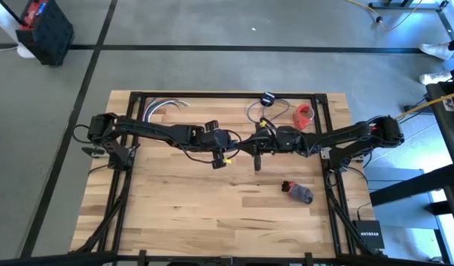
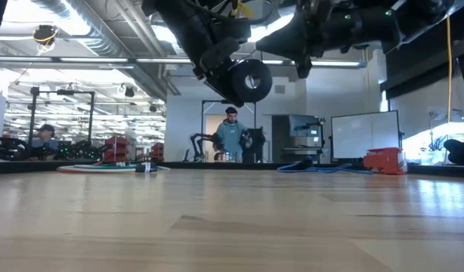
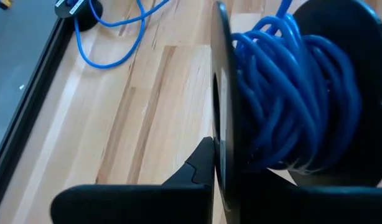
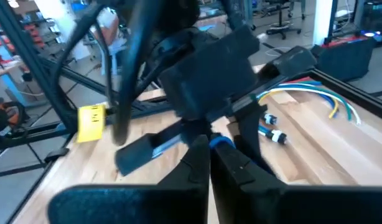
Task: Coil cords
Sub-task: Coil the blue wire onto the spool
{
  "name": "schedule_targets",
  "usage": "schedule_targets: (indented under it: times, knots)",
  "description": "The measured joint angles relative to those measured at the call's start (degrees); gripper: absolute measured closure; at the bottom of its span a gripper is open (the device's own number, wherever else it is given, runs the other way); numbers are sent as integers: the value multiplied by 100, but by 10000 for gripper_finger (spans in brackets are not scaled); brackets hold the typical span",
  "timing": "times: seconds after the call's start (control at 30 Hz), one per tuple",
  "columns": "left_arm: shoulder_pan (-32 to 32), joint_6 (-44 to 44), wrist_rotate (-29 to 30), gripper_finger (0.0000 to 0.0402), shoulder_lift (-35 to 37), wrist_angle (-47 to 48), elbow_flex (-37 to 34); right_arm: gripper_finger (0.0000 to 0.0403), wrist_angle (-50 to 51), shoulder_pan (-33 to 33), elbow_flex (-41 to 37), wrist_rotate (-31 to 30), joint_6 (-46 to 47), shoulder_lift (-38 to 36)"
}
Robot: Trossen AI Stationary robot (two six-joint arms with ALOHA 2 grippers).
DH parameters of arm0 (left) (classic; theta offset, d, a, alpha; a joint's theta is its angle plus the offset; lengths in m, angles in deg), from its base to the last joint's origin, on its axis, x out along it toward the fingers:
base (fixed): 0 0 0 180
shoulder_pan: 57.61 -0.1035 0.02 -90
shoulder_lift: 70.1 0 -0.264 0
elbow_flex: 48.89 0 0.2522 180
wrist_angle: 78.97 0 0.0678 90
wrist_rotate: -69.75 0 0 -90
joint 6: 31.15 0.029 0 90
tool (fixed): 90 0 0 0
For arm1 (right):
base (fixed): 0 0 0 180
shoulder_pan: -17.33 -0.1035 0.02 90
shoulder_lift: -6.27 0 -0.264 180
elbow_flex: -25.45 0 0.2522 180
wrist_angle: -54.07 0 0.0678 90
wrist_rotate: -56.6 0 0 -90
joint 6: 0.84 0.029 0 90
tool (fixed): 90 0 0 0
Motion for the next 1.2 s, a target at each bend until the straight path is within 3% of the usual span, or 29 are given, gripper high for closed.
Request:
schedule_targets:
  times: [0.4,0.8,1.2]
  knots:
    - [-37,-84,-17,400,-4,-29,-4,392,5,49,394,78,-181,742]
    - [-124,-496,-6,400,-24,-275,-17,264,677,47,429,205,-600,841]
    - [-200,-455,-51,400,-194,-438,-17,249,739,-140,403,-20,-252,857]
